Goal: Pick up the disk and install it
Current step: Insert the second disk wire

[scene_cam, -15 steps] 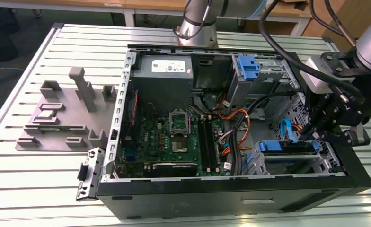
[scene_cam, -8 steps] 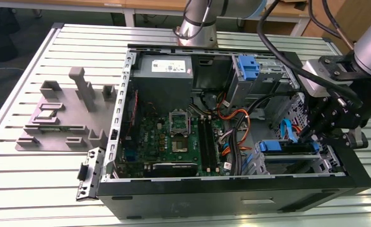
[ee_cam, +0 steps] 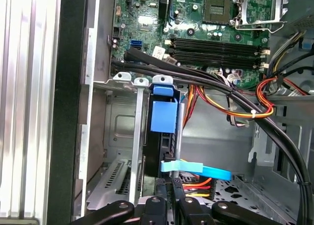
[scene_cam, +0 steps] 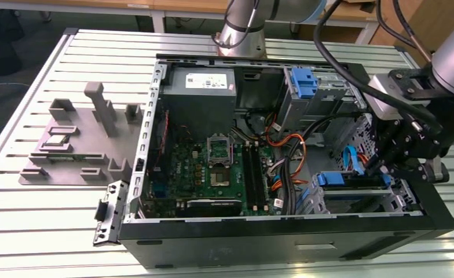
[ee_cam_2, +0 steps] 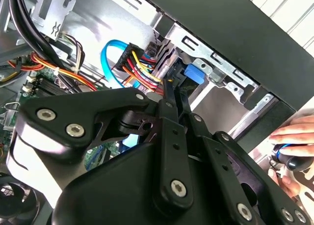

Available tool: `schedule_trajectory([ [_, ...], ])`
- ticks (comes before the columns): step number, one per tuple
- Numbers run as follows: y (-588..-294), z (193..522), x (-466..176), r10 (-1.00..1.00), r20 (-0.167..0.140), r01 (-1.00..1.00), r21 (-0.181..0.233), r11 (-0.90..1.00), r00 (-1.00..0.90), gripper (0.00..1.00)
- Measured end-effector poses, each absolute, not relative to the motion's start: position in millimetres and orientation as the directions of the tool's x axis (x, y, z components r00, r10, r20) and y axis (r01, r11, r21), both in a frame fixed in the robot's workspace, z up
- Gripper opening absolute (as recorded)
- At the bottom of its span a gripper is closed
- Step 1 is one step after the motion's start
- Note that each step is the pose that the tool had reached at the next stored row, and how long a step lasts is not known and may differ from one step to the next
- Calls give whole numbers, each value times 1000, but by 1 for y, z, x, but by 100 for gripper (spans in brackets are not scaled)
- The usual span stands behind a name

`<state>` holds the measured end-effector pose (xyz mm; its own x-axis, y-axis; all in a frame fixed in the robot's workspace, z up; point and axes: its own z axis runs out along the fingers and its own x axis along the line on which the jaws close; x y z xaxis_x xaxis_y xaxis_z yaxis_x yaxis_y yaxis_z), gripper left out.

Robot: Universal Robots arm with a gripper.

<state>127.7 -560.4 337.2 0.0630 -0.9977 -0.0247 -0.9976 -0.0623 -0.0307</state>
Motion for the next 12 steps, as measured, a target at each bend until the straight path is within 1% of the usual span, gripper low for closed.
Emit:
schedule_trajectory([
  [3, -561, 337, 128, -998, -18, -998, -30, -62, 63, 16],
  [9, -562, 337, 128, -998, -16, -998, -30, -62, 63, 16],
  [12, -564, 337, 128, -998, -4, -998, -29, -63, 63, 16],
])
